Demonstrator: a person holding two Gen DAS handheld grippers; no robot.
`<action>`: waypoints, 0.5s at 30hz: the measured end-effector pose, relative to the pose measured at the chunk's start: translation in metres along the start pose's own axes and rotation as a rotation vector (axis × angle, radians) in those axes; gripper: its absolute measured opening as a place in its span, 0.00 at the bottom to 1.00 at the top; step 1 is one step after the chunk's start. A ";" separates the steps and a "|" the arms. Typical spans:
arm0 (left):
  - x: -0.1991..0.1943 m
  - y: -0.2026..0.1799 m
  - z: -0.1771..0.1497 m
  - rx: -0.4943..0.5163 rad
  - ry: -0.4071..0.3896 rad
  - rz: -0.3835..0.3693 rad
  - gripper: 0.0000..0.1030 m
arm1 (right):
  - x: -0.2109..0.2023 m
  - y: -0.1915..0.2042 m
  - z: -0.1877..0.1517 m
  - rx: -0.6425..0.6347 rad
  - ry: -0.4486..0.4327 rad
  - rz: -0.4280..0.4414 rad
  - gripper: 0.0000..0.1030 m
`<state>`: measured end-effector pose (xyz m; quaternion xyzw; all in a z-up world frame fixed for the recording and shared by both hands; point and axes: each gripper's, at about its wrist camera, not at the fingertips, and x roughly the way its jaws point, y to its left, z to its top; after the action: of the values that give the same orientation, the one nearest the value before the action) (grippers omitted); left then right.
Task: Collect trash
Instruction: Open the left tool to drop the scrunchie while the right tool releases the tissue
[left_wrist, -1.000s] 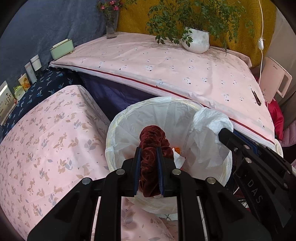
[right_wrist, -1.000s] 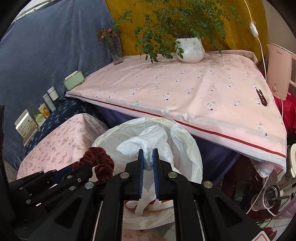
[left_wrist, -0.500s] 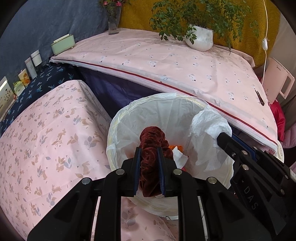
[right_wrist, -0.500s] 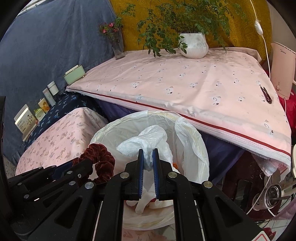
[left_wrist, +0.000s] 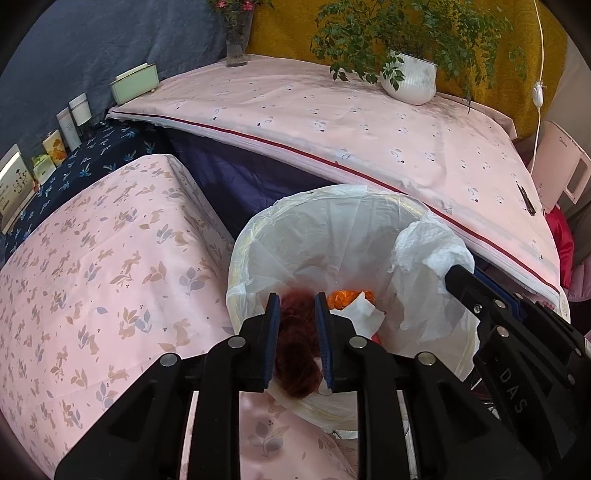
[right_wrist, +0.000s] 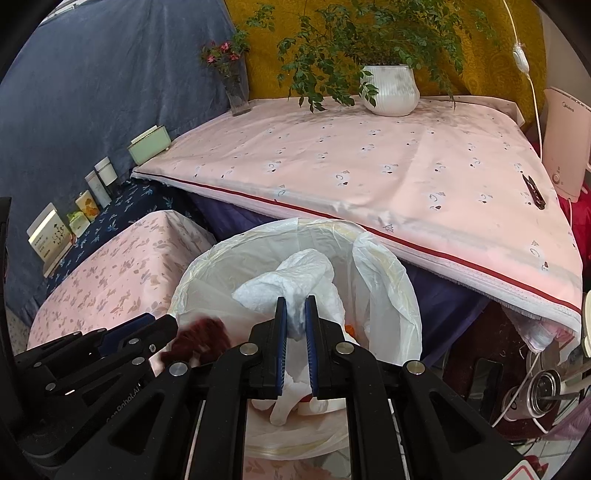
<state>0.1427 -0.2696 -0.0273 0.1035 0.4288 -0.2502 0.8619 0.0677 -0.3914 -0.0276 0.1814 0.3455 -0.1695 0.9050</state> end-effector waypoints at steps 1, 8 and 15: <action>0.000 0.001 0.000 -0.001 -0.001 0.001 0.19 | 0.000 0.001 0.000 -0.001 0.000 0.000 0.09; -0.006 0.003 0.001 0.004 -0.027 0.025 0.41 | 0.000 0.006 0.001 -0.011 -0.007 -0.012 0.18; -0.009 0.010 0.001 -0.007 -0.040 0.052 0.52 | -0.004 0.010 0.001 -0.024 -0.015 -0.023 0.33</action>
<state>0.1439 -0.2583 -0.0202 0.1067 0.4095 -0.2283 0.8768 0.0699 -0.3823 -0.0217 0.1653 0.3429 -0.1771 0.9076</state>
